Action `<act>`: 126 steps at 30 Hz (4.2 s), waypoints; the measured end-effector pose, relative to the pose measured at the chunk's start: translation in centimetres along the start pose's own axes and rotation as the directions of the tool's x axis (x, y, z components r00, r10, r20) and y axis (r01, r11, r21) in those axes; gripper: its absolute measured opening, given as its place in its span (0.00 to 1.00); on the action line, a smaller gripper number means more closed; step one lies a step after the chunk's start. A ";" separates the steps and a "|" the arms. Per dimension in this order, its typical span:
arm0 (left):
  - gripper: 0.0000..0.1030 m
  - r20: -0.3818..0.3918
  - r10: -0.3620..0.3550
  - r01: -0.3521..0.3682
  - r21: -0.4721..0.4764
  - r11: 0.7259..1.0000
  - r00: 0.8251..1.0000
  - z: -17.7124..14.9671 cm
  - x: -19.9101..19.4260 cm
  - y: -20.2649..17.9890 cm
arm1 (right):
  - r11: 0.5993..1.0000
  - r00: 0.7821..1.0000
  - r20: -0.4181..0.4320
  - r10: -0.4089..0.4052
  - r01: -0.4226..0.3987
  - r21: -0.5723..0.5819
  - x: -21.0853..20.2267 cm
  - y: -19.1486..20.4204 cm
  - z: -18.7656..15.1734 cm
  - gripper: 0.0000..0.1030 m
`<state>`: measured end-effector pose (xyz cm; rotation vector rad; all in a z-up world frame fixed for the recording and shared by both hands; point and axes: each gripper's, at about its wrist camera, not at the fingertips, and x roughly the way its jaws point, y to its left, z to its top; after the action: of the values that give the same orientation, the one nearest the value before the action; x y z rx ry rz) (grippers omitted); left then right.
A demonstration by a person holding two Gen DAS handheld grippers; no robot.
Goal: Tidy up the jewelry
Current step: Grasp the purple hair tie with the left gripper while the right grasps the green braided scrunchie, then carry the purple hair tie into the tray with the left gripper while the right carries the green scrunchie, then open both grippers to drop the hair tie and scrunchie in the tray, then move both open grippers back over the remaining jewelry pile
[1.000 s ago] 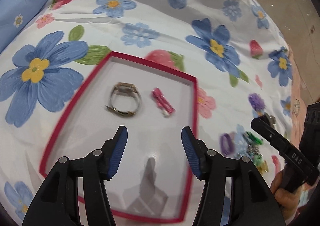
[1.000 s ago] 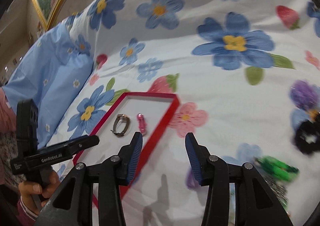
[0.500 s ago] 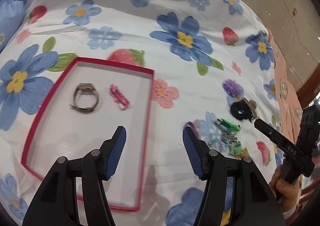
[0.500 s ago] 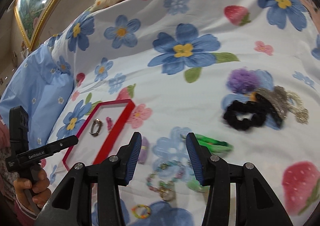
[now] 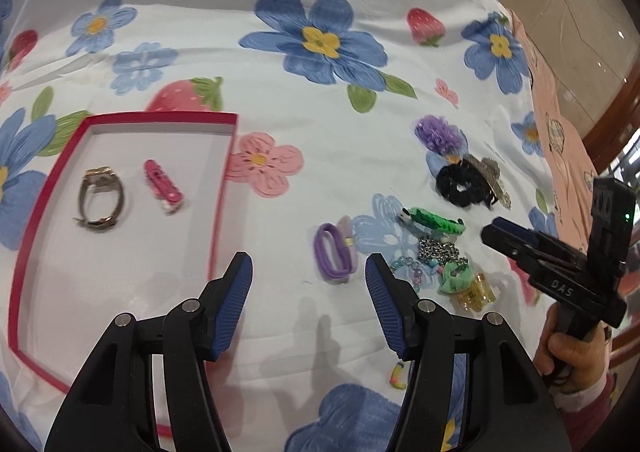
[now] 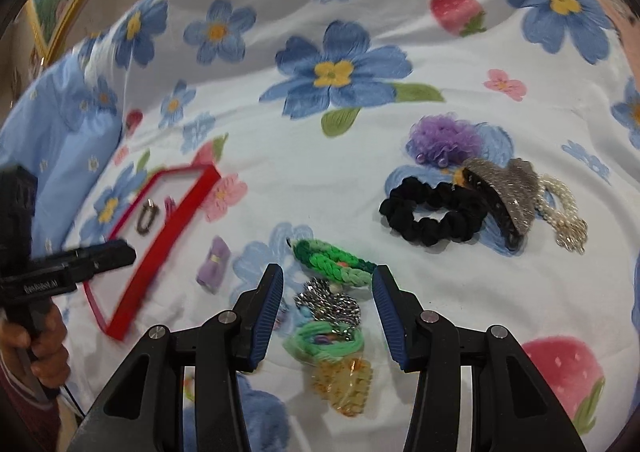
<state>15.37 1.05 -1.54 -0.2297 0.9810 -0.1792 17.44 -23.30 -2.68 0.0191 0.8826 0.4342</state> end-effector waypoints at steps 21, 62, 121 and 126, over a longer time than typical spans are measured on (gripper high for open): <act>0.15 -0.133 -0.007 0.013 0.043 0.999 0.991 0.5 8.4 -1.5 | 0.972 0.984 -0.152 -0.092 0.056 -0.227 5.9 0.6 0.8 0.11; 0.11 0.065 0.086 -0.076 -0.150 0.986 0.994 -2.3 -5.3 12.1 | 0.931 0.942 -0.085 0.323 -0.333 -0.151 5.7 19.0 1.7 0.10; 0.49 0.079 0.124 -0.102 -0.237 0.966 0.989 -3.0 -5.7 13.5 | 0.952 0.954 -0.002 0.299 -0.299 -0.062 4.9 16.9 1.7 0.45; 0.49 0.083 0.083 -0.065 -0.203 0.977 0.993 -3.3 -5.9 10.6 | 0.965 0.964 0.044 0.262 -0.261 -0.024 1.7 13.8 0.3 0.45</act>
<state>9.84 12.38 -1.45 -0.3820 0.9159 -0.0011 13.66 -10.01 -1.05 0.1299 0.8329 0.6868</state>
